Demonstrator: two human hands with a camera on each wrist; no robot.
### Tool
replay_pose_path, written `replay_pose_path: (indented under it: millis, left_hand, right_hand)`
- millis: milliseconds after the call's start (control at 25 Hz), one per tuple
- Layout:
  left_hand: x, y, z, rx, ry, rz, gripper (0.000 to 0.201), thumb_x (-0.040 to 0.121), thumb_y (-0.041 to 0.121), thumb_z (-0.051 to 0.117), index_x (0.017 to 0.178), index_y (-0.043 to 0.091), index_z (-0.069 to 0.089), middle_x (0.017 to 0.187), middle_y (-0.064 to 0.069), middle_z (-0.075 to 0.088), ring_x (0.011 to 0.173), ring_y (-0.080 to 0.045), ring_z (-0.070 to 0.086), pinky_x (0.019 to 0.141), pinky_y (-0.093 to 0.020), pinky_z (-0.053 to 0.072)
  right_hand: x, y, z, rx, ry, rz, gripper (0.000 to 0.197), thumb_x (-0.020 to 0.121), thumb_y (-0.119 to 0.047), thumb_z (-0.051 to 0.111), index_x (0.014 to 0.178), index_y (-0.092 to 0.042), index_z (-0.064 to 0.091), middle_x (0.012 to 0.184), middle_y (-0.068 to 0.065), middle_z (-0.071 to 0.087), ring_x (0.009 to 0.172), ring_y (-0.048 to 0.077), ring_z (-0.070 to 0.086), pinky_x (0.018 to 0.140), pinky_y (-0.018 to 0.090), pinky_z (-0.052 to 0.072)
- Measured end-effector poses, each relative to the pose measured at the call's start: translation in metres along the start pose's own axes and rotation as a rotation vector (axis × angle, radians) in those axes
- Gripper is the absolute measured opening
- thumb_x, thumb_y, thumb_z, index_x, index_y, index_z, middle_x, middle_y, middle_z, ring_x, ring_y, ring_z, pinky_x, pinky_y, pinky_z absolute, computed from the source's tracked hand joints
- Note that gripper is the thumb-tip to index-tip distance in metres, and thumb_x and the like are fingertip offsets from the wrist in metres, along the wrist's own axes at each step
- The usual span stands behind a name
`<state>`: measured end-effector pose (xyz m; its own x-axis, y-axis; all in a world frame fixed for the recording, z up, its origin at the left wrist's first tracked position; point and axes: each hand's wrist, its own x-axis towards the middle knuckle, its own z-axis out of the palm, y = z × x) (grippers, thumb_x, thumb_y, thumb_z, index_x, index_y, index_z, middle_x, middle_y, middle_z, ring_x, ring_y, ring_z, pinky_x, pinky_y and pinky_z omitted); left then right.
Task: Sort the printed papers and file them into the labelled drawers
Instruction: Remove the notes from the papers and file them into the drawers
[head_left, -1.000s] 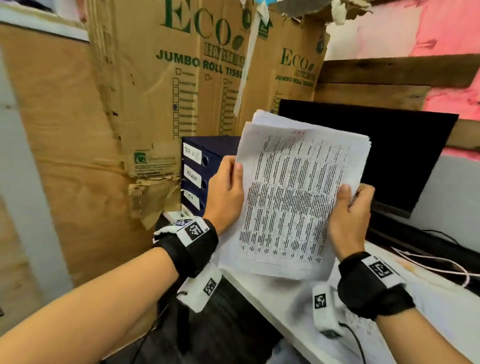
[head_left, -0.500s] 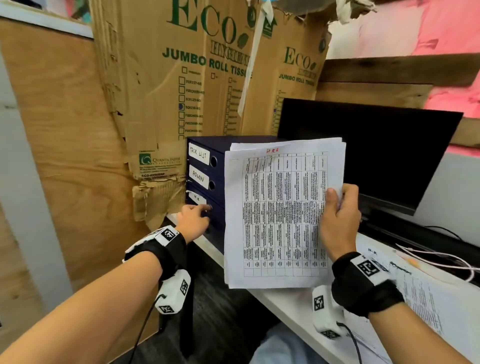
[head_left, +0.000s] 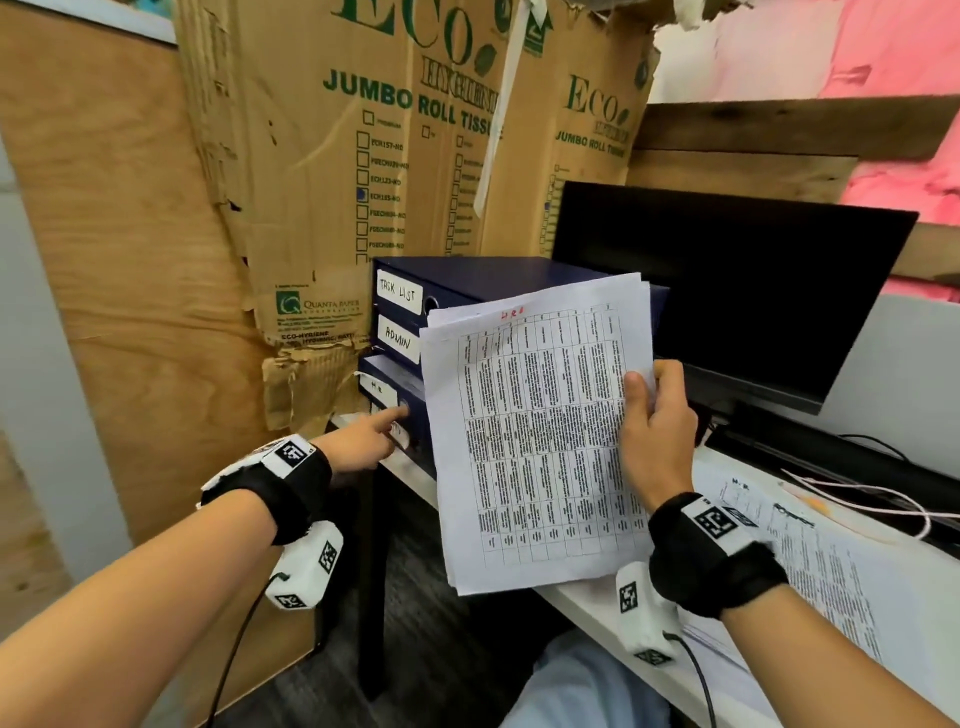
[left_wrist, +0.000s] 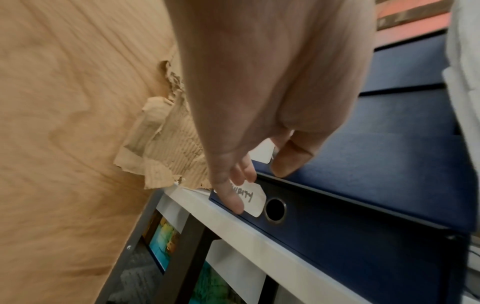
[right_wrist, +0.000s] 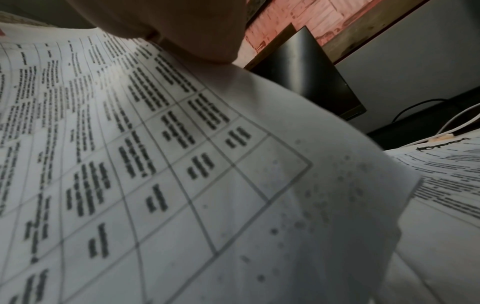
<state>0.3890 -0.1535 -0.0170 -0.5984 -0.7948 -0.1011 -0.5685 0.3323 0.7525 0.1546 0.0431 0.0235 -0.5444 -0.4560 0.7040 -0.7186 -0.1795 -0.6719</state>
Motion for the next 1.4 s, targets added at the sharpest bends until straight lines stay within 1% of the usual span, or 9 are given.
replay_pose_path:
  millis: [280, 480, 600, 680, 800, 920, 1040, 1200, 1400]
  left_hand:
    - [-0.064, -0.043, -0.037, -0.163, -0.004, -0.051, 0.058, 0.095, -0.007, 0.035, 0.145, 0.021, 0.034, 0.151, -0.008, 0.032, 0.140, -0.017, 0.029, 0.100, -0.034, 0.040]
    - [-0.114, -0.067, -0.072, -0.194, -0.013, -0.139, 0.041, 0.097, -0.002, 0.040, 0.125, 0.026, 0.049, 0.142, -0.005, 0.046, 0.123, -0.015, 0.046, 0.096, -0.032, 0.042]
    - [-0.138, -0.071, -0.090, -0.234, 0.085, -0.129, 0.029, 0.093, 0.036, 0.058, 0.116, 0.019, 0.062, 0.125, -0.008, 0.063, 0.114, -0.019, 0.056, 0.099, -0.038, 0.047]
    - [-0.149, -0.070, -0.105, -0.390, 0.161, -0.079, 0.074, 0.071, 0.073, 0.059, 0.115, 0.014, 0.066, 0.118, -0.010, 0.068, 0.105, -0.022, 0.063, 0.091, -0.036, 0.054]
    - [-0.165, -0.063, -0.114, -0.594, 0.065, 0.002, 0.097, 0.056, 0.085, 0.058, 0.124, 0.016, 0.061, 0.122, -0.010, 0.066, 0.112, -0.023, 0.064, 0.086, -0.033, 0.056]
    - [-0.174, -0.060, -0.108, -0.643, 0.042, 0.037, 0.099, 0.045, 0.069, 0.082, 0.124, 0.013, 0.061, 0.120, -0.008, 0.068, 0.109, -0.021, 0.066, 0.080, -0.027, 0.058]
    - [-0.173, -0.075, -0.112, -0.604, 0.175, 0.003, 0.084, 0.048, 0.039, 0.094, 0.119, 0.006, 0.063, 0.117, -0.011, 0.069, 0.102, -0.021, 0.067, 0.081, -0.029, 0.058]
    - [-0.173, -0.087, -0.131, -0.755, 0.422, -0.167, 0.032, 0.081, 0.014, 0.070, 0.110, 0.001, 0.064, 0.101, -0.009, 0.074, 0.074, -0.009, 0.071, 0.065, -0.018, 0.057]
    - [-0.159, -0.068, -0.139, -0.987, 0.608, -0.208, 0.004, 0.094, 0.007, 0.056, 0.095, 0.008, 0.059, 0.058, 0.004, 0.069, 0.050, -0.001, 0.065, 0.045, -0.010, 0.048]
  right_hand:
    - [0.008, -0.024, 0.018, 0.024, 0.002, -0.038, 0.015, 0.102, -0.025, 0.043, 0.097, -0.011, 0.045, 0.079, -0.016, 0.055, 0.065, -0.010, 0.052, 0.055, 0.006, 0.039]
    - [0.009, -0.054, 0.045, 0.054, 0.001, -0.035, 0.013, 0.102, -0.026, 0.044, 0.095, -0.014, 0.043, 0.077, -0.016, 0.053, 0.065, -0.005, 0.050, 0.054, 0.012, 0.034]
    - [0.005, -0.079, 0.068, 0.125, -0.004, -0.023, 0.014, 0.102, -0.026, 0.042, 0.095, -0.014, 0.041, 0.074, -0.011, 0.053, 0.062, 0.003, 0.048, 0.052, 0.019, 0.033]
    - [0.006, -0.098, 0.086, 0.205, 0.025, 0.042, 0.015, 0.103, -0.024, 0.040, 0.094, -0.013, 0.036, 0.069, -0.011, 0.047, 0.058, 0.003, 0.044, 0.048, 0.015, 0.032]
    - [0.006, -0.122, 0.112, 0.287, 0.044, 0.207, 0.016, 0.104, -0.025, 0.034, 0.097, -0.011, 0.030, 0.073, -0.006, 0.041, 0.059, 0.010, 0.037, 0.051, 0.029, 0.023]
    - [-0.007, -0.140, 0.126, 0.227, -0.020, 0.293, 0.016, 0.105, -0.023, 0.031, 0.098, -0.009, 0.029, 0.077, -0.001, 0.040, 0.062, 0.014, 0.036, 0.055, 0.027, 0.017]
    - [-0.020, -0.132, 0.137, 0.163, -0.284, 0.359, 0.015, 0.103, -0.020, 0.035, 0.101, -0.005, 0.037, 0.089, 0.005, 0.046, 0.079, 0.022, 0.044, 0.068, 0.029, 0.029]
    - [-0.029, -0.115, 0.140, 0.259, -0.713, 0.640, 0.010, 0.094, -0.008, 0.047, 0.093, -0.003, 0.056, 0.098, 0.015, 0.066, 0.084, 0.033, 0.065, 0.070, 0.045, 0.059]
    - [-0.033, -0.113, 0.120, 0.472, -0.882, 0.923, 0.010, 0.100, 0.000, 0.045, 0.092, 0.001, 0.052, 0.077, 0.015, 0.059, 0.052, 0.018, 0.065, 0.055, 0.028, 0.058]
